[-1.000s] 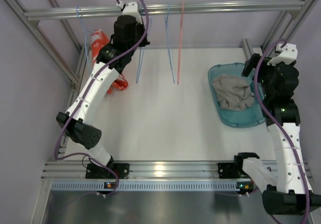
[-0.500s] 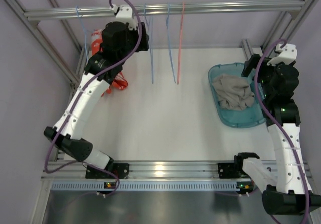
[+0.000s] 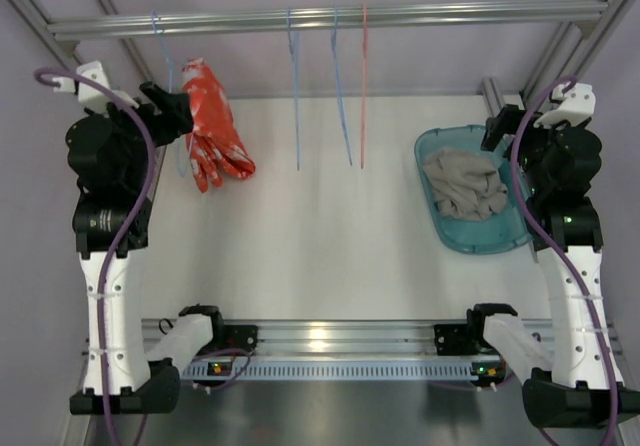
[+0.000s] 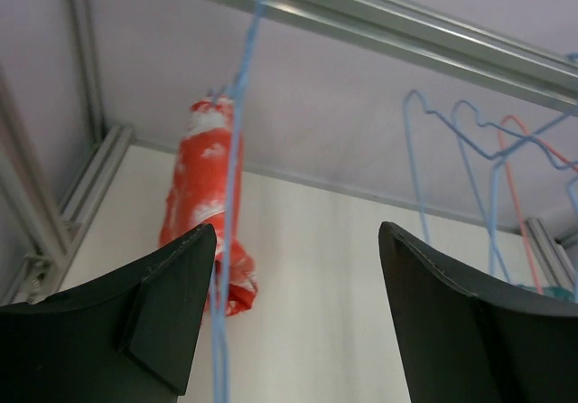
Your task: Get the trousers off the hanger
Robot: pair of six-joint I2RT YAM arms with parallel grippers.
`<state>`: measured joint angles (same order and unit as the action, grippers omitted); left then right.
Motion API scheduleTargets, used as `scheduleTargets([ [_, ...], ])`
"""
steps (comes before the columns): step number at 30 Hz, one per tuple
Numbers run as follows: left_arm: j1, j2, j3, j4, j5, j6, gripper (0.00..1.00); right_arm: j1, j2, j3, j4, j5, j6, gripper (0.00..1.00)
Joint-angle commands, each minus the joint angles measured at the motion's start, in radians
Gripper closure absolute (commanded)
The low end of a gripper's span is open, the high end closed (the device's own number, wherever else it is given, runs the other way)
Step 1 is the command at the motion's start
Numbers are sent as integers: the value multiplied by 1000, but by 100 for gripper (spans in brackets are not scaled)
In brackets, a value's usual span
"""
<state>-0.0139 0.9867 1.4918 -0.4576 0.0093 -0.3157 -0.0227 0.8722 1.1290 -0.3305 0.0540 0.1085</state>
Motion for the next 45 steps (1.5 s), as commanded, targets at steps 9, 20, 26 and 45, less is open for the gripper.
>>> scheduleTargets([
  [9,164,-148,-136,-67,1,52,23,-13,-15,34,42,-98,-4,1],
  [20,164,111,11,-9,86,135,24,-13,-16,35,48,-106,3,1],
  [26,166,277,120,68,123,101,25,-13,-15,35,56,-100,11,1],
  [45,166,399,130,223,119,115,51,-13,-21,20,61,-72,-7,1],
])
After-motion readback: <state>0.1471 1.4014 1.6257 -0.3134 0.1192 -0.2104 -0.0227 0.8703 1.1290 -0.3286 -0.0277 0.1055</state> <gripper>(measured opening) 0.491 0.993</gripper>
